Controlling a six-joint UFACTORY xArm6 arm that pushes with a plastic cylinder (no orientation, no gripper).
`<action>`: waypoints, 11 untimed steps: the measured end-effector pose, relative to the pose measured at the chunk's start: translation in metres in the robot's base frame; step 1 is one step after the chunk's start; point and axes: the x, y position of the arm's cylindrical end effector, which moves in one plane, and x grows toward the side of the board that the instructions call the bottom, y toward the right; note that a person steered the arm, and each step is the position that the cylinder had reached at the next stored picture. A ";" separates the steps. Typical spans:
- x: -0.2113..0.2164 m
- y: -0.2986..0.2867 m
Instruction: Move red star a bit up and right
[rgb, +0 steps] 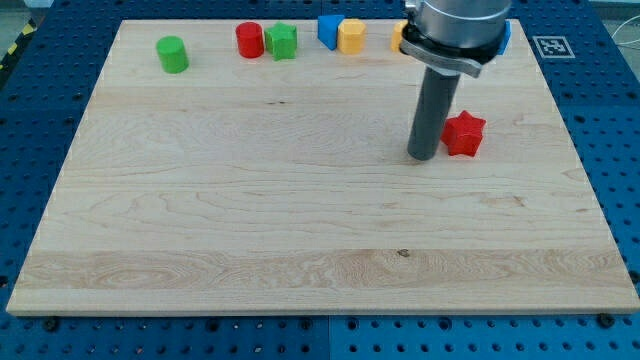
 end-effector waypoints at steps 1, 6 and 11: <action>-0.004 0.019; -0.017 0.037; -0.047 0.000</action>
